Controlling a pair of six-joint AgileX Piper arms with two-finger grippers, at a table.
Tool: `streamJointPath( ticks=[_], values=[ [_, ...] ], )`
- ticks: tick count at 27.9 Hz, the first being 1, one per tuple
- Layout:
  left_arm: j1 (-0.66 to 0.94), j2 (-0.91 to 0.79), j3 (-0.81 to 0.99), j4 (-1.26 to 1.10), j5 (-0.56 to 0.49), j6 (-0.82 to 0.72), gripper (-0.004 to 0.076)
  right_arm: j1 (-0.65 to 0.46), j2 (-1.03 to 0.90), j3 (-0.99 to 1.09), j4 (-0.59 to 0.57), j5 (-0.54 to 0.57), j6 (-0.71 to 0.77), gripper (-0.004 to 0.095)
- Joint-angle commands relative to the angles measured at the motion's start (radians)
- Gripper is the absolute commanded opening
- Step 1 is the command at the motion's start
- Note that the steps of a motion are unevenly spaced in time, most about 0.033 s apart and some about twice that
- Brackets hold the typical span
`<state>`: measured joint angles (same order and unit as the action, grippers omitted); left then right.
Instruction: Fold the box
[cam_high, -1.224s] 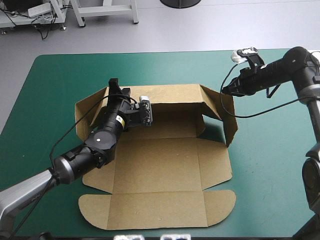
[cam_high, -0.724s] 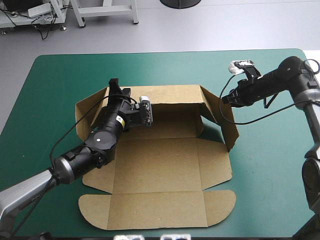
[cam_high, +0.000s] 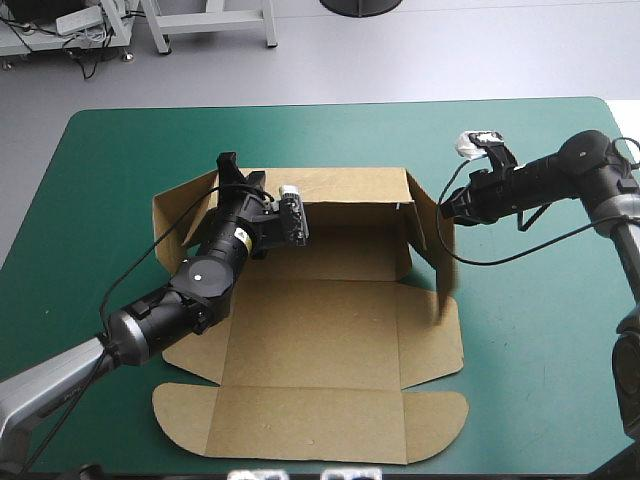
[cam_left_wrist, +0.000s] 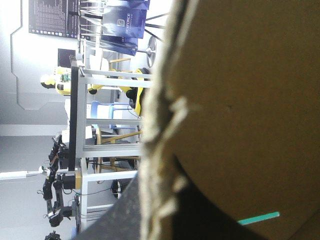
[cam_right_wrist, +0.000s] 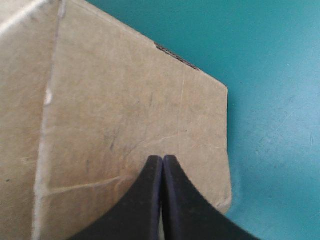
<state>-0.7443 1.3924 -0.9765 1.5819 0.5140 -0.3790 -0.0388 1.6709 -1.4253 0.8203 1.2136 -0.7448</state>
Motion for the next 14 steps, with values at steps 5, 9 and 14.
streamJointPath(
  ticks=[5, 9, 14],
  values=[
    [-0.003, -0.034, -0.064, 0.053, 0.012, -0.022, -0.0009, -0.002, -0.051, -0.093, 0.022, 0.043, 0.019, -0.0018],
    [-0.003, -0.034, -0.064, 0.035, 0.007, -0.022, -0.0009, -0.002, -0.051, -0.079, 0.006, 0.043, 0.023, -0.0018],
    [-0.003, -0.028, -0.064, 0.025, 0.0, -0.017, -0.0009, 0.0, -0.053, 0.001, 0.023, 0.041, -0.127, -0.0018]
  ],
)
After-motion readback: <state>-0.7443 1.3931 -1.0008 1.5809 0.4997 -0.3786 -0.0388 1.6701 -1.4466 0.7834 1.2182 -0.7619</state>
